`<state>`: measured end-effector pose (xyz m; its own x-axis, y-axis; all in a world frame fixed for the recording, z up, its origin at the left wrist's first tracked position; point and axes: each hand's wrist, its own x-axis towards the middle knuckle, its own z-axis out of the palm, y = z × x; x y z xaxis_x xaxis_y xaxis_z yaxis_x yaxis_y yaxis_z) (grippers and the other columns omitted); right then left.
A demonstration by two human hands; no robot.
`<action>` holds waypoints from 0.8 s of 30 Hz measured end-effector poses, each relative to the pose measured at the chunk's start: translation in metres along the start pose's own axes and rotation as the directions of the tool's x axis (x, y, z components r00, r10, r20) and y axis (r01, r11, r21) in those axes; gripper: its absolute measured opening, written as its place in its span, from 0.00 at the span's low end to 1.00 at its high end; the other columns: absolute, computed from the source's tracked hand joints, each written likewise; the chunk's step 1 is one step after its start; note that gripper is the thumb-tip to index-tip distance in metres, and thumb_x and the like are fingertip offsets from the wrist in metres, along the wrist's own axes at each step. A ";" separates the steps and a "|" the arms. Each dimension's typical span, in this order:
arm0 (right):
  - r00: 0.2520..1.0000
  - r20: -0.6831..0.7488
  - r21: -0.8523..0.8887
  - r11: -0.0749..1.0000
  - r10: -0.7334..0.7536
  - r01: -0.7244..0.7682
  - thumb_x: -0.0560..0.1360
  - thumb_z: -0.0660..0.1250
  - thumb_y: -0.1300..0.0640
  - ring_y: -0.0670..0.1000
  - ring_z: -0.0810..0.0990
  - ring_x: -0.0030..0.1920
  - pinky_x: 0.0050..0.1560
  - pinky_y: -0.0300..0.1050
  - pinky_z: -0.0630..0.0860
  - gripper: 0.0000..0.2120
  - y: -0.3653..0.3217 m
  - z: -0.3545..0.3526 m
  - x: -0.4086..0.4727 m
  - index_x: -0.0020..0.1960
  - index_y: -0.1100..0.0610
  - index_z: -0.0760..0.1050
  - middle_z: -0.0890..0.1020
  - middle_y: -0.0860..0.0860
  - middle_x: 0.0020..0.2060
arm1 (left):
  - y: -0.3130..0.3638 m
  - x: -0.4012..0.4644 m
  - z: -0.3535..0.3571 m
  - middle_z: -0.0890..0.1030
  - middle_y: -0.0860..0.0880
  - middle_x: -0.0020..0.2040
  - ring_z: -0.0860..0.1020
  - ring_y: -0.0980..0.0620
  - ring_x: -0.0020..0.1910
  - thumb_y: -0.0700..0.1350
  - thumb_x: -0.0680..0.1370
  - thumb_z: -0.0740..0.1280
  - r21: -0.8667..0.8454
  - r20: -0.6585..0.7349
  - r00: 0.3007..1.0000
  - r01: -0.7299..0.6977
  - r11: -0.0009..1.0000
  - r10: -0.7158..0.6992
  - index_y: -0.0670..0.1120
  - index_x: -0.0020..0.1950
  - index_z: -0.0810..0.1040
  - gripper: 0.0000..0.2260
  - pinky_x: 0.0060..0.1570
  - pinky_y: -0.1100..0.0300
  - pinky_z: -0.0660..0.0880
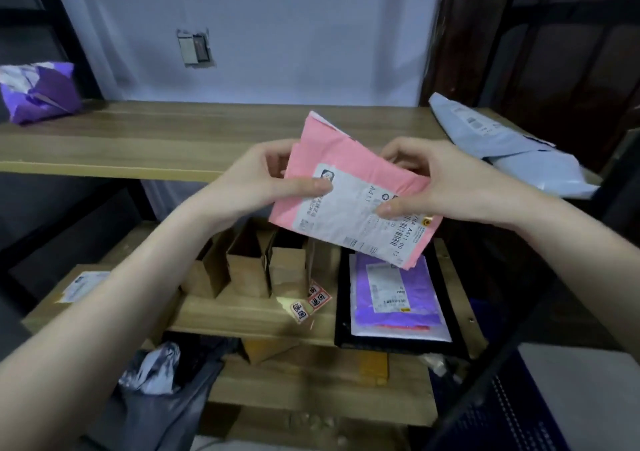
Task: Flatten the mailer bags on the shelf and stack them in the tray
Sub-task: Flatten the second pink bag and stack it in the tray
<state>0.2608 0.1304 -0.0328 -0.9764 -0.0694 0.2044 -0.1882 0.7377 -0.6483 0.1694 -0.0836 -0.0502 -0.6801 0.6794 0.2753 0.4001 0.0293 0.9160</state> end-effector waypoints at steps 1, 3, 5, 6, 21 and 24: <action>0.999 0.034 -0.021 1.000 0.016 -0.015 0.63 0.78 0.58 0.50 0.81 0.51 0.56 0.52 0.76 0.20 0.005 0.001 -0.010 0.52 0.55 0.75 0.83 0.50 0.48 | -0.005 -0.001 0.007 0.85 0.54 0.44 0.83 0.57 0.44 0.41 0.65 0.73 0.005 0.060 0.998 0.023 1.000 -0.023 0.50 0.50 0.80 0.15 0.43 0.65 0.79; 0.994 0.092 -0.052 0.997 0.061 -0.056 0.64 0.77 0.57 0.48 0.82 0.49 0.51 0.49 0.76 0.17 0.018 0.005 -0.027 0.50 0.55 0.76 0.84 0.49 0.46 | -0.018 0.000 0.022 0.85 0.54 0.45 0.82 0.57 0.45 0.40 0.65 0.72 0.011 0.180 0.980 0.082 0.997 -0.083 0.49 0.51 0.79 0.15 0.44 0.65 0.78; 0.985 0.132 -0.061 0.993 0.108 -0.101 0.65 0.77 0.55 0.46 0.82 0.49 0.50 0.47 0.77 0.17 0.036 0.013 -0.038 0.51 0.54 0.77 0.83 0.47 0.47 | -0.035 0.002 0.037 0.85 0.55 0.45 0.82 0.58 0.46 0.38 0.68 0.71 0.028 0.267 0.954 0.131 0.991 -0.134 0.48 0.52 0.79 0.14 0.44 0.65 0.78; 0.978 0.152 -0.054 0.989 0.143 -0.136 0.65 0.76 0.54 0.44 0.82 0.49 0.51 0.47 0.78 0.18 0.050 0.018 -0.043 0.53 0.52 0.76 0.83 0.46 0.47 | -0.048 0.004 0.047 0.85 0.54 0.46 0.82 0.58 0.46 0.36 0.70 0.71 0.030 0.293 0.943 0.157 0.987 -0.159 0.47 0.53 0.79 0.13 0.44 0.65 0.78; 0.720 -0.070 0.567 0.621 0.691 -0.541 0.75 0.67 0.64 0.55 0.79 0.49 0.40 0.41 0.75 0.09 0.221 0.122 -0.003 0.54 0.61 0.73 0.79 0.62 0.56 | -0.227 0.056 0.126 0.80 0.48 0.48 0.80 0.52 0.44 0.54 0.77 0.65 -0.208 0.123 0.745 0.666 0.717 -0.656 0.51 0.66 0.66 0.20 0.43 0.59 0.79; 0.668 -0.118 0.489 0.628 0.735 -0.605 0.73 0.69 0.62 0.58 0.79 0.53 0.40 0.41 0.73 0.15 0.251 0.145 0.013 0.59 0.63 0.72 0.79 0.62 0.57 | -0.258 0.060 0.153 0.76 0.44 0.57 0.77 0.48 0.54 0.49 0.75 0.69 0.015 0.042 0.832 0.554 0.832 -0.554 0.49 0.74 0.56 0.32 0.51 0.59 0.77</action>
<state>0.1857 0.2168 -0.2994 -0.7778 0.5751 -0.2534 0.4210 0.1774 -0.8896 0.1193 0.0615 -0.3149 -0.7614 0.5794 -0.2907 -0.0346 0.4115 0.9108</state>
